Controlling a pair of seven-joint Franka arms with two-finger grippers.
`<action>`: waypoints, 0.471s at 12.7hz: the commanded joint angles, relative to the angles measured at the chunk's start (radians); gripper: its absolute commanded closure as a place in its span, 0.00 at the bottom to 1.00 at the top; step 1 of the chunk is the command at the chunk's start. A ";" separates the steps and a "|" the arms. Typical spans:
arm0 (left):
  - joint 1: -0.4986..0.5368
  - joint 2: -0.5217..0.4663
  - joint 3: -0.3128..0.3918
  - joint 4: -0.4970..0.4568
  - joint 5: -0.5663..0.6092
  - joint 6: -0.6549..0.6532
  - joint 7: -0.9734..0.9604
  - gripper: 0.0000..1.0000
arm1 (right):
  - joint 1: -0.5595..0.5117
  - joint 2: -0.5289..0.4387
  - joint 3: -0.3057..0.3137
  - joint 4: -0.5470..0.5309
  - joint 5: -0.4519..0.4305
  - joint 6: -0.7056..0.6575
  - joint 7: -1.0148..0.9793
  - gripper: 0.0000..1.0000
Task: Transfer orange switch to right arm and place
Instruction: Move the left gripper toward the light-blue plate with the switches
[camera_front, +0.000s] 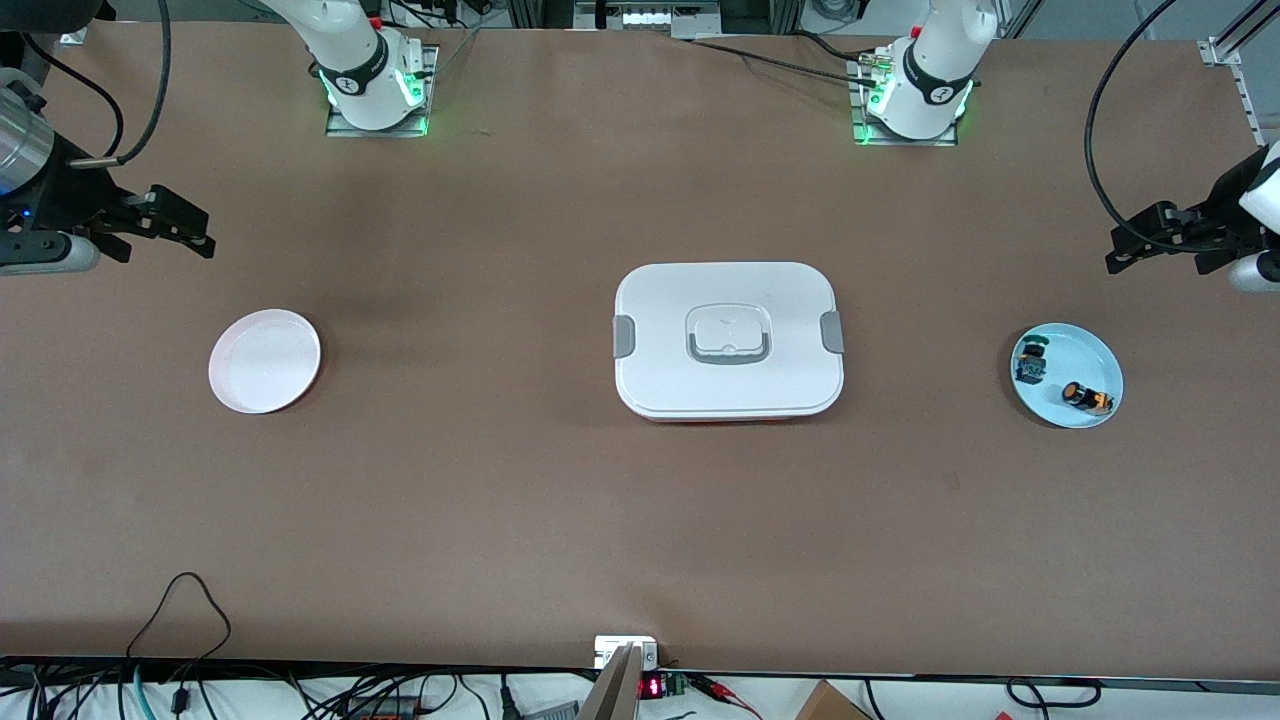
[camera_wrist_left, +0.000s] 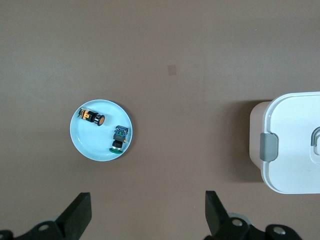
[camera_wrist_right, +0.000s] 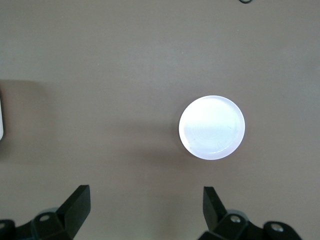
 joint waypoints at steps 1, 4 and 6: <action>0.005 0.016 -0.006 0.029 0.006 -0.040 0.004 0.00 | 0.038 -0.005 0.001 -0.018 -0.005 0.018 -0.004 0.00; 0.042 0.045 -0.001 0.021 -0.002 -0.042 0.007 0.00 | 0.038 -0.001 0.001 -0.033 -0.007 0.036 -0.010 0.00; 0.068 0.084 -0.001 0.034 0.007 -0.036 0.021 0.00 | 0.070 -0.004 0.001 -0.033 -0.005 0.031 0.007 0.00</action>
